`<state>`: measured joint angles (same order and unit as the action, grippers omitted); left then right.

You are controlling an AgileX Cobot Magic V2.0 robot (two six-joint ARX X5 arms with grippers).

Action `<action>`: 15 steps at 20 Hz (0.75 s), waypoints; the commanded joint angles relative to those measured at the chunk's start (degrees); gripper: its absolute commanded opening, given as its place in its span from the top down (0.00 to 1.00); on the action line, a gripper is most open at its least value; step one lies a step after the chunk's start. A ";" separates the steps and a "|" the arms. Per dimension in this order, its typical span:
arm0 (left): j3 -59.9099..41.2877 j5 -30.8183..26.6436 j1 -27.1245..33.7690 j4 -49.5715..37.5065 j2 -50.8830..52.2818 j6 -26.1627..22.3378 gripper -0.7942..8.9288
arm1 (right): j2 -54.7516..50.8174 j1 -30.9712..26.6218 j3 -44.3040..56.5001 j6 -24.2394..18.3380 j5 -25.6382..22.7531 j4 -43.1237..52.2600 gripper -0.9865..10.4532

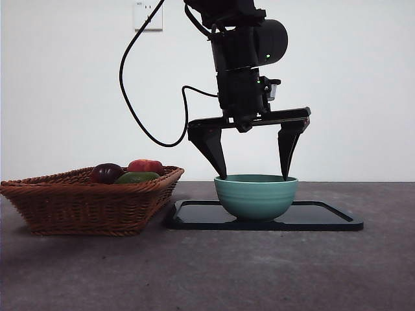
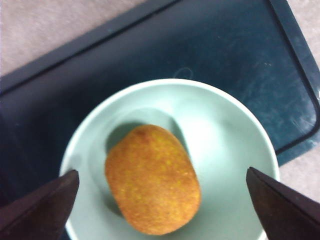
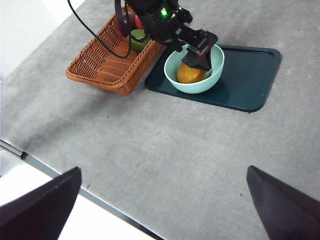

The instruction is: Pick up the wifruite, put it on the bowl, pick up the plate, put it on desk

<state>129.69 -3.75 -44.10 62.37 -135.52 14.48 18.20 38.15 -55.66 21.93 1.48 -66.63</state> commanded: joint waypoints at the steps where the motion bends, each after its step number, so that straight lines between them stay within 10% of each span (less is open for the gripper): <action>1: 1.86 0.66 -0.55 -0.52 -2.43 0.33 0.37 | 0.00 0.39 -0.48 0.11 -0.02 0.55 0.43; 9: 1.86 0.76 -0.77 -0.22 -4.26 0.33 0.38 | 0.00 0.39 -0.48 0.11 -0.04 0.57 0.43; 15: 1.86 0.83 -1.03 -0.37 -5.64 0.13 0.58 | 0.00 0.39 -0.48 0.11 -0.04 0.57 0.43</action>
<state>129.93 -3.05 -44.49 62.06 -139.15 14.48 18.17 38.15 -55.66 21.93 1.45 -66.63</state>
